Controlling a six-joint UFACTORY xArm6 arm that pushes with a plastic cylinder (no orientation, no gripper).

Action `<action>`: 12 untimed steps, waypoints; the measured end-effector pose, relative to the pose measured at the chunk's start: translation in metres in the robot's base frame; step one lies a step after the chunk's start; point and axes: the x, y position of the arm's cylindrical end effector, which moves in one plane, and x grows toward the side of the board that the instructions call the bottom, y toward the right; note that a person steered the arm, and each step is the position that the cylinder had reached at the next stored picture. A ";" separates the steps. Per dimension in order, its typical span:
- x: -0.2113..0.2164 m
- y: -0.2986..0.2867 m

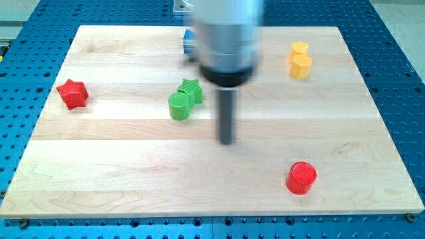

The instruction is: Move the red circle into the red star

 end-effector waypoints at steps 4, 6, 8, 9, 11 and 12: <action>0.071 0.013; 0.112 -0.091; 0.118 -0.076; 0.118 -0.099; 0.107 -0.228; 0.077 -0.253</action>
